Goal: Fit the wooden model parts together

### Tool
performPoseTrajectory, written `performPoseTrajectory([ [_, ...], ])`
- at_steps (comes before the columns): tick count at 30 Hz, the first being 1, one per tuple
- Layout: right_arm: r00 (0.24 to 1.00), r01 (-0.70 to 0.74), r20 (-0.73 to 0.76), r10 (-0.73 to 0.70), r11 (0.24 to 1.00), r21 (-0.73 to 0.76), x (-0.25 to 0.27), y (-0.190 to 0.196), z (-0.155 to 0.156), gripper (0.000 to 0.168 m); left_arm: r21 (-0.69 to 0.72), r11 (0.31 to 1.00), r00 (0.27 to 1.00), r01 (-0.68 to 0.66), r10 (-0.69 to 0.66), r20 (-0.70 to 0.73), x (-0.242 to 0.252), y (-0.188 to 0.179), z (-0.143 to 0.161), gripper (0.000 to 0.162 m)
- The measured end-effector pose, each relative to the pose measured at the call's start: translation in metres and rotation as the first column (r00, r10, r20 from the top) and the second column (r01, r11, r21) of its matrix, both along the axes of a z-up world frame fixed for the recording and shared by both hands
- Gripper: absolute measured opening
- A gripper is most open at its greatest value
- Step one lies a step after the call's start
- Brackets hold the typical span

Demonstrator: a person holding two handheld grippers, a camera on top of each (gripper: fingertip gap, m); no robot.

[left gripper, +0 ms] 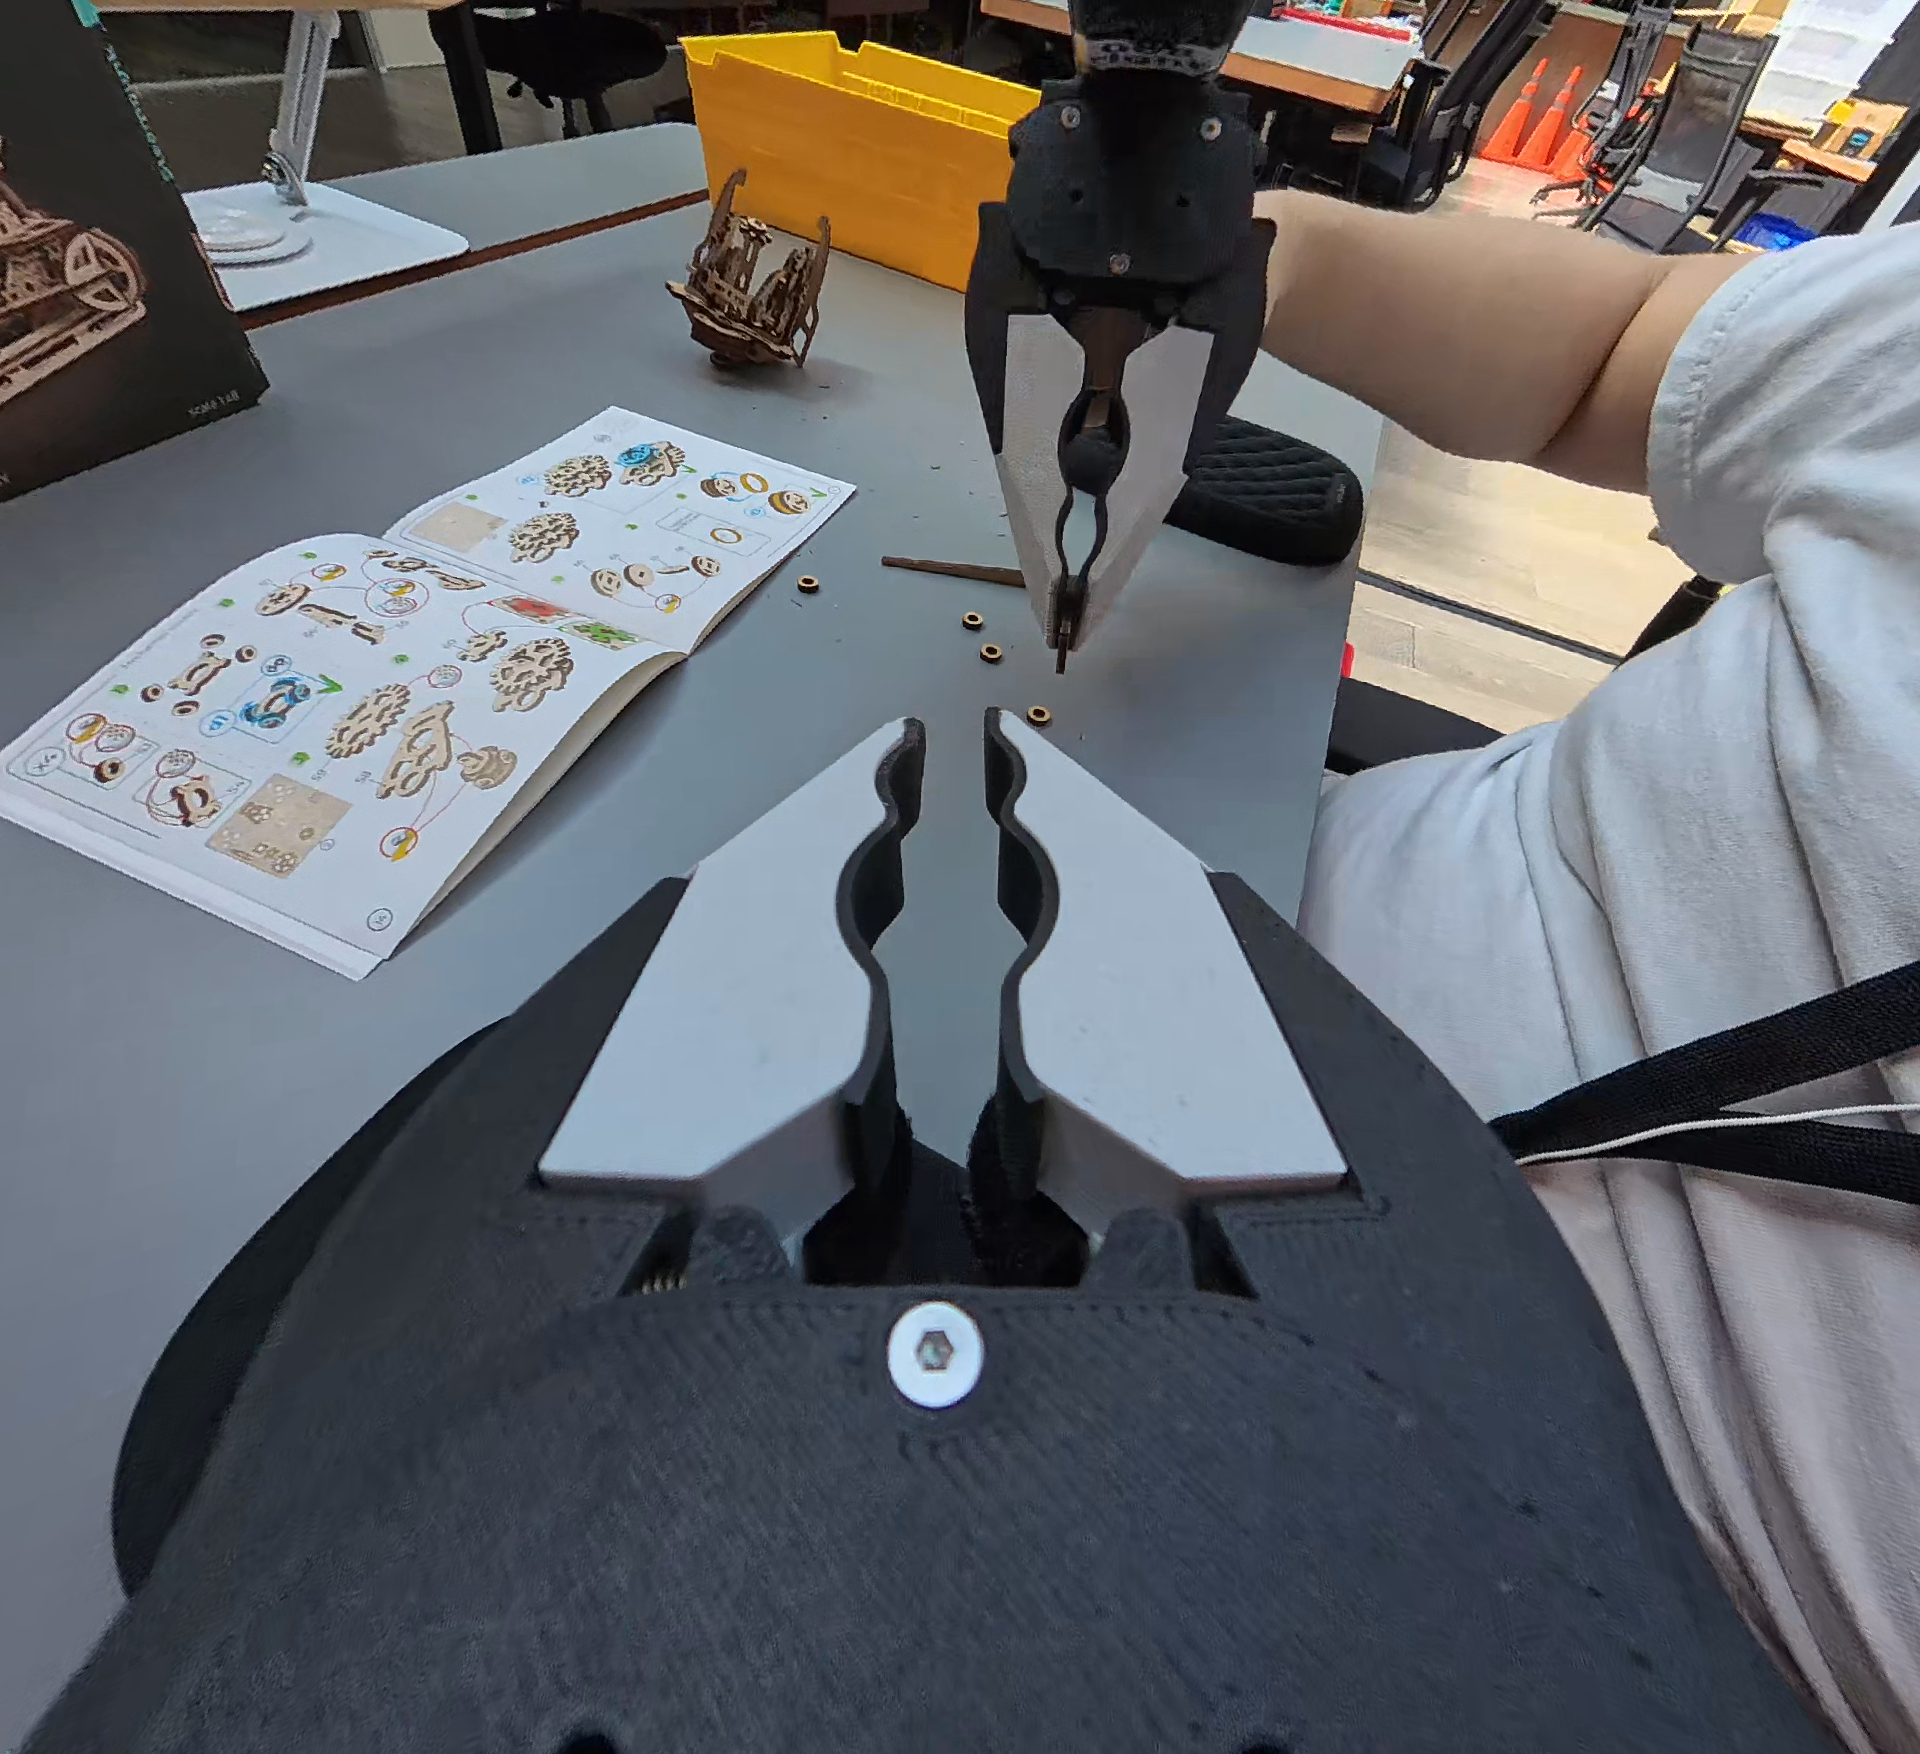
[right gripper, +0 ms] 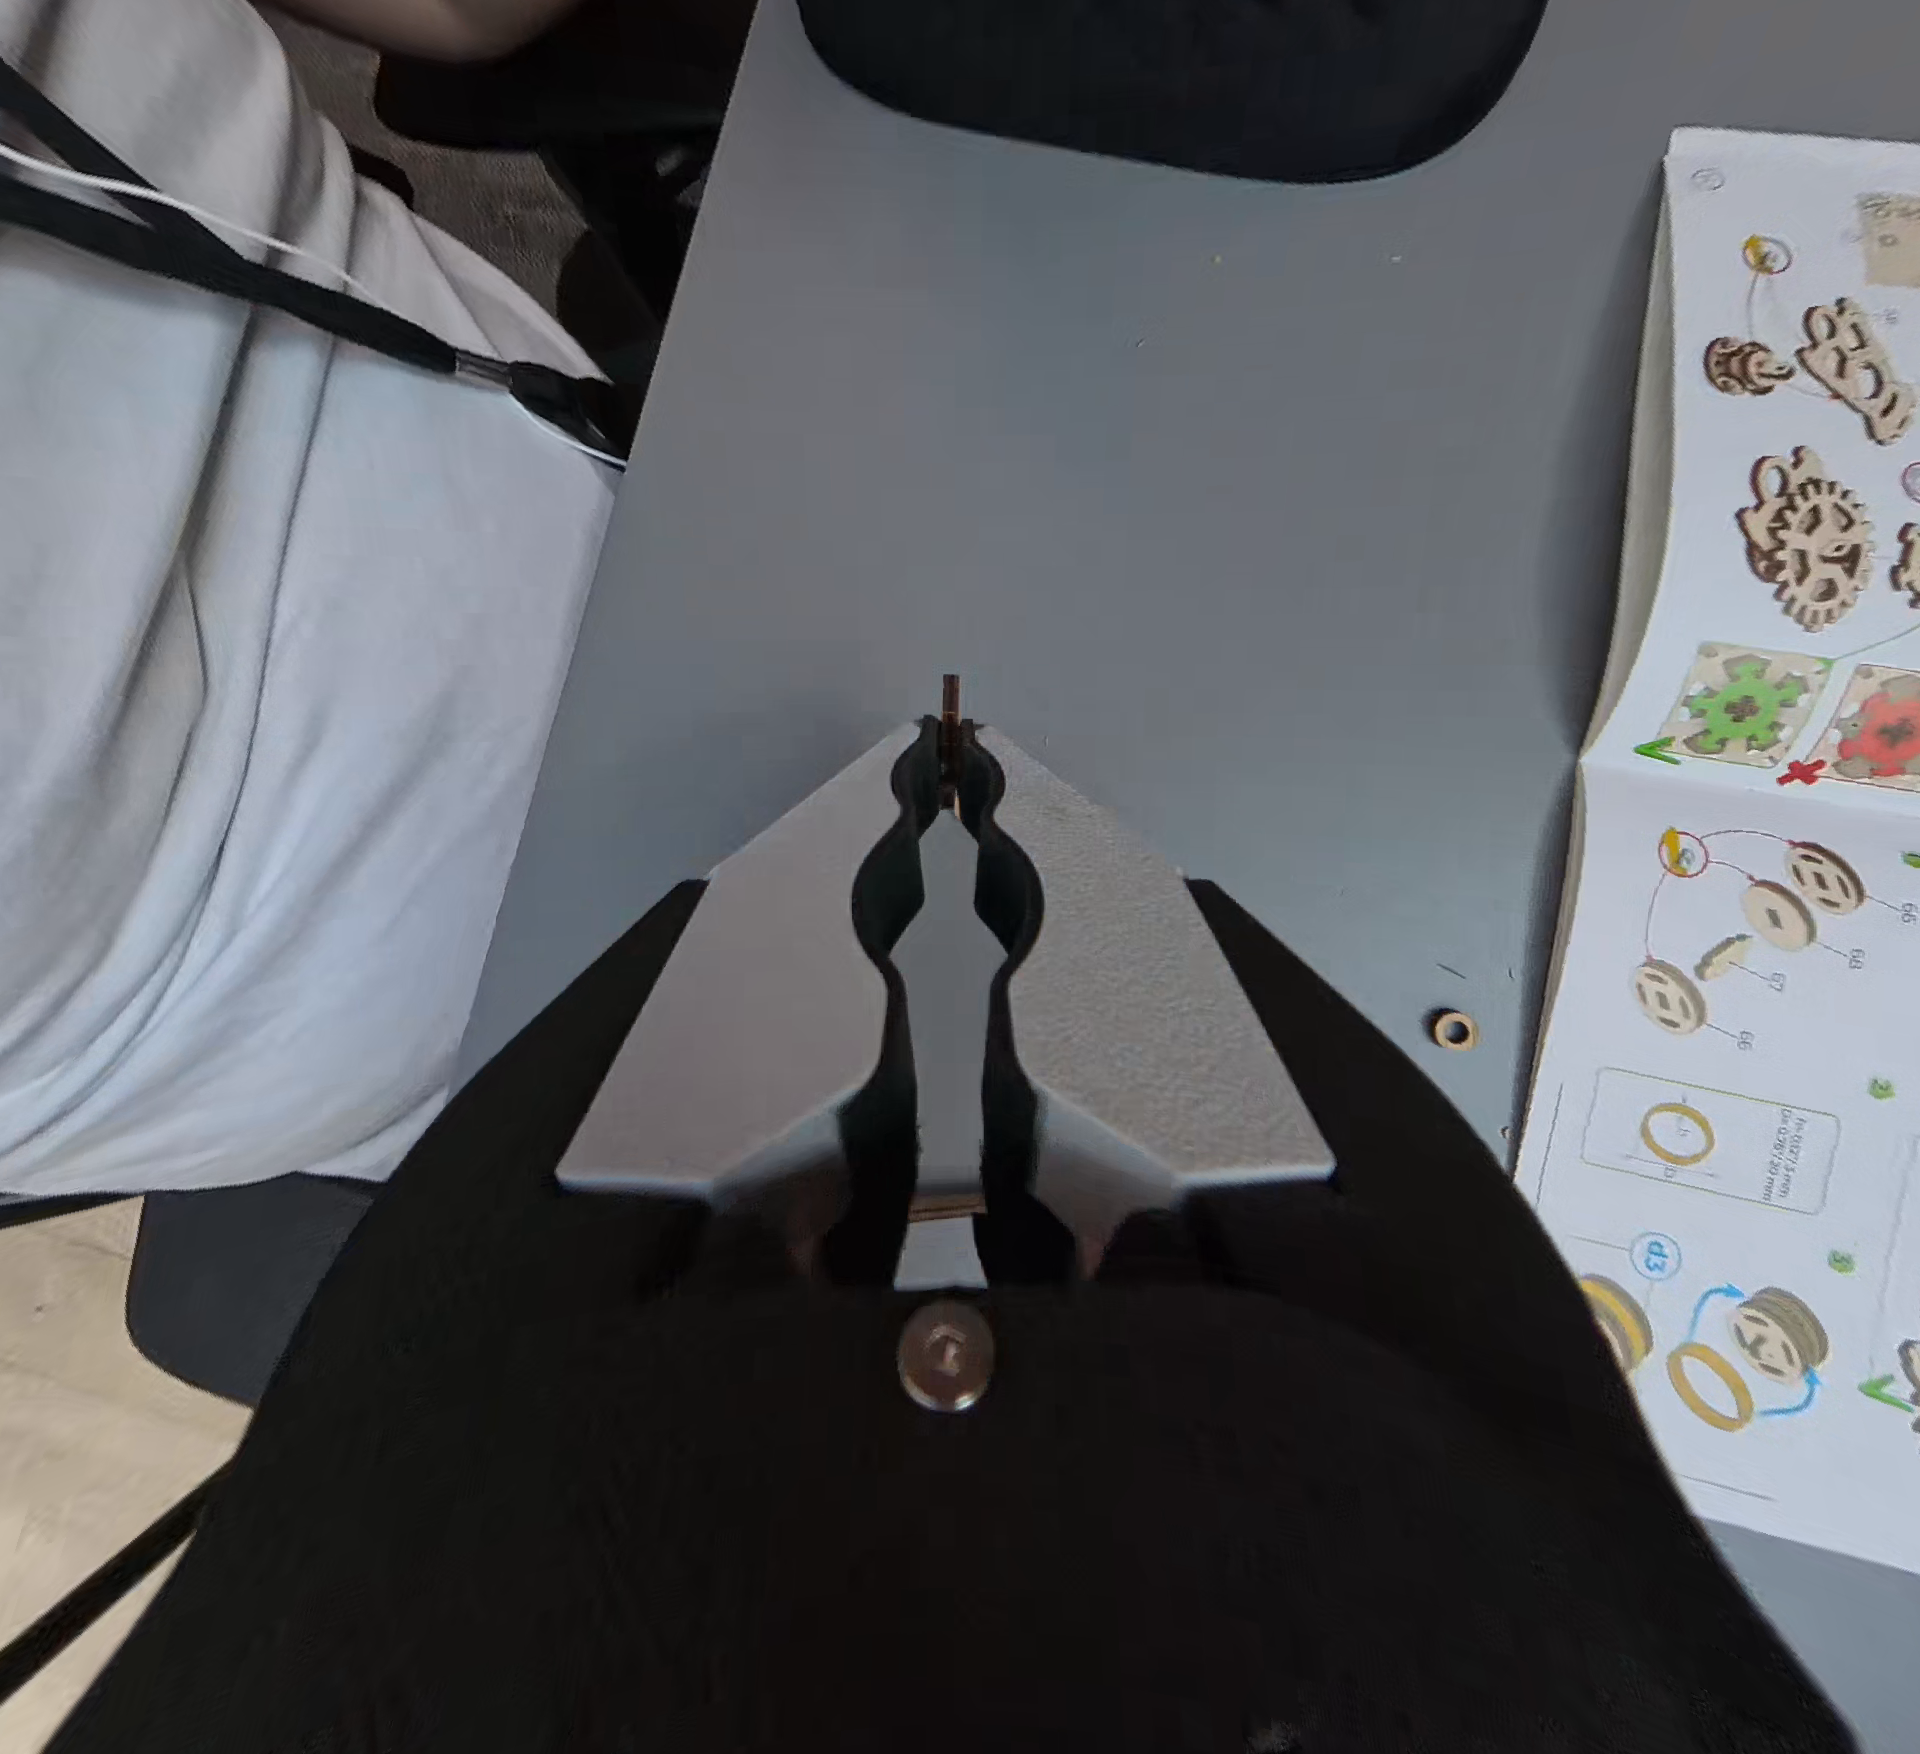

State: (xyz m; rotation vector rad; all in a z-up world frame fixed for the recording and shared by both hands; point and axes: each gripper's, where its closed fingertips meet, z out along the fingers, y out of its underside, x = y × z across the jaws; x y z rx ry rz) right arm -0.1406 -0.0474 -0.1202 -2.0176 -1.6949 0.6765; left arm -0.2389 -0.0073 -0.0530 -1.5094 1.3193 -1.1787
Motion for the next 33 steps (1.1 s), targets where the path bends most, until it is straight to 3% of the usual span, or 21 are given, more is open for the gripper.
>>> performPoseTrajectory([
  [3,0.991,-0.008,0.130,0.010,1.000,-0.015,0.009,-0.001,-0.014,0.000,0.031,0.999,1.000,-0.022,0.023,-0.008,-0.007,0.003,0.002,0.009],
  [11,0.972,-0.002,0.235,0.013,0.999,-0.050,0.016,-0.001,-0.034,0.000,0.042,0.998,0.999,-0.038,0.037,0.002,-0.014,0.005,0.007,0.008],
  [21,0.961,0.023,0.277,-0.005,0.998,-0.062,0.015,-0.001,-0.036,0.000,0.045,0.998,0.999,-0.042,0.042,-0.004,-0.014,0.006,0.006,0.008],
  [33,0.895,0.048,0.445,-0.012,0.996,-0.071,0.016,-0.002,-0.038,0.000,0.055,0.998,0.999,-0.040,0.041,-0.014,-0.012,0.003,0.006,0.008],
])
